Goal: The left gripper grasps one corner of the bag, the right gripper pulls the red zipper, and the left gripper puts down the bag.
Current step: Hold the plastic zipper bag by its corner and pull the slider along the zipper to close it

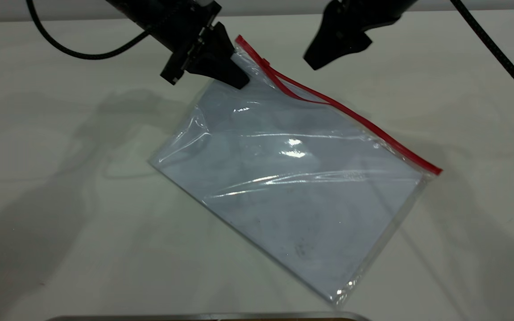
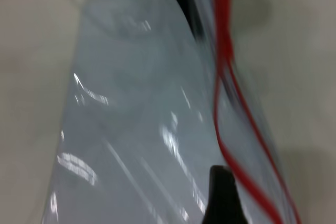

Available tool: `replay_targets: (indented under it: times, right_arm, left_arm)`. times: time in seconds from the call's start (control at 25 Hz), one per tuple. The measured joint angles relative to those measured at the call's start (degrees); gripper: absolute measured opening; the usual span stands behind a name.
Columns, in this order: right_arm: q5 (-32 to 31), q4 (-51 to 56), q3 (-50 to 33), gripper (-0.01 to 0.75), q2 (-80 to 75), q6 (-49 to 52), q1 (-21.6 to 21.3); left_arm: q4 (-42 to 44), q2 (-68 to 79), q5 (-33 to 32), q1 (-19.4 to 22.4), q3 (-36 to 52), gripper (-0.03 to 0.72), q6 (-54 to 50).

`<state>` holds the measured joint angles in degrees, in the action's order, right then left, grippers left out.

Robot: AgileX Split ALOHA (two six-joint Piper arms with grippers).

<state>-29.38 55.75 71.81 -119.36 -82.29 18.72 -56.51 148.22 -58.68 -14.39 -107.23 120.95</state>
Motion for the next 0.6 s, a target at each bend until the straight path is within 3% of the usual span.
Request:
replay_targets:
  times: [0.28,0.6]
  right_arm:
    - [-2.3,11.65,0.38,0.576,-2.79,-10.99,0.11]
    - [-2.62,13.18,0.38,0.576,-4.52,-12.84,0.11]
  left_arm:
    - [-1.22,0.0,0.07,-1.83,0.0,0.053,0.0]
    - [-5.27,0.05,0.02,-2.24,0.0,0.053,0.0]
